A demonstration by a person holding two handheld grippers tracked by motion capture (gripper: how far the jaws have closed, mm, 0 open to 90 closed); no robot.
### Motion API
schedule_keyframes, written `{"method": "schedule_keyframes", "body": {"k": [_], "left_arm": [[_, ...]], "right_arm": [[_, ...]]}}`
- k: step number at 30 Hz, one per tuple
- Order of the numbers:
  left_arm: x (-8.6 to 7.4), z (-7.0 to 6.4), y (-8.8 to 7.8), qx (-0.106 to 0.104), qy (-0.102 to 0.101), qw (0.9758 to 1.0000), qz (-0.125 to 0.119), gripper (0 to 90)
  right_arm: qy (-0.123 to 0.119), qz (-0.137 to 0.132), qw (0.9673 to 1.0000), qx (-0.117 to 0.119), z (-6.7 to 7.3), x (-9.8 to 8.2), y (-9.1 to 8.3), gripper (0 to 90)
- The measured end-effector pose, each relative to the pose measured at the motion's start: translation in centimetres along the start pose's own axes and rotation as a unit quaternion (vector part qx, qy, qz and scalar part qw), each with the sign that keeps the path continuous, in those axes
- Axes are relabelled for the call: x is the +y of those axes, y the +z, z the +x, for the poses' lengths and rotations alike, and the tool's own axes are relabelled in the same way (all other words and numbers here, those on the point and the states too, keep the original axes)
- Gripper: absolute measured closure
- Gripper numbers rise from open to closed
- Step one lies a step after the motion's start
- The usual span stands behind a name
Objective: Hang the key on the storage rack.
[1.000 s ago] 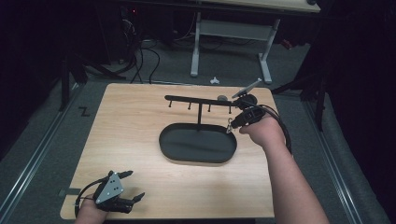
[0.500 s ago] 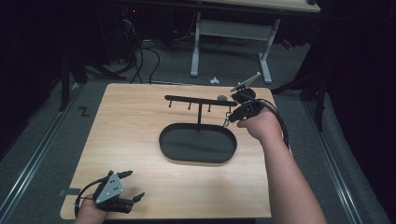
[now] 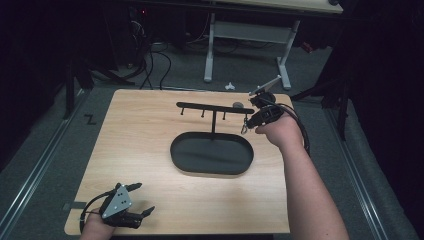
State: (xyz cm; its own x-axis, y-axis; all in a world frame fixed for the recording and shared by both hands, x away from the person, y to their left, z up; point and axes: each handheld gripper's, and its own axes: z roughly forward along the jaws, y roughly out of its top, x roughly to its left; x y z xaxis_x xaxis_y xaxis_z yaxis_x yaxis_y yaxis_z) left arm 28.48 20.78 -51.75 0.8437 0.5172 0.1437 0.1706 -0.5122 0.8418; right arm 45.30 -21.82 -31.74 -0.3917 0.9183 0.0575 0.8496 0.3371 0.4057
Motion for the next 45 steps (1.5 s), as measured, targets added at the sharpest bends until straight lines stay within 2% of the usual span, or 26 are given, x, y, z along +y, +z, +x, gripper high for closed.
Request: {"method": "schedule_keyframes", "body": {"k": [7, 18, 21, 26, 45], "left_arm": [[0.0, 0.0, 0.0, 0.000, 0.001, 1.0000, 0.001, 15.3], [0.0, 0.0, 0.0, 0.000, 0.000, 1.0000, 0.000, 15.3], [0.0, 0.0, 0.0, -0.002, -0.001, 1.0000, -0.001, 15.3], [-0.1, 0.0, 0.0, -0.001, -0.001, 1.0000, 0.000, 15.3], [0.0, 0.0, 0.0, -0.002, 0.001, 1.0000, 0.003, 15.3]], "right_arm": [[0.004, -0.001, 1.0000, 0.002, -0.3, 0.0, 0.2, 87.5], [0.004, 0.007, 0.9999, -0.010, -0.7, 0.2, 0.7, 85.1], [0.010, 0.007, 0.9997, -0.021, -0.7, 0.2, 0.9, 76.1], [0.014, 0.002, 0.9994, -0.030, -0.7, 0.1, 1.0, 71.7], [0.017, -0.002, 0.9996, -0.023, -0.6, -0.3, 0.9, 65.8]]}}
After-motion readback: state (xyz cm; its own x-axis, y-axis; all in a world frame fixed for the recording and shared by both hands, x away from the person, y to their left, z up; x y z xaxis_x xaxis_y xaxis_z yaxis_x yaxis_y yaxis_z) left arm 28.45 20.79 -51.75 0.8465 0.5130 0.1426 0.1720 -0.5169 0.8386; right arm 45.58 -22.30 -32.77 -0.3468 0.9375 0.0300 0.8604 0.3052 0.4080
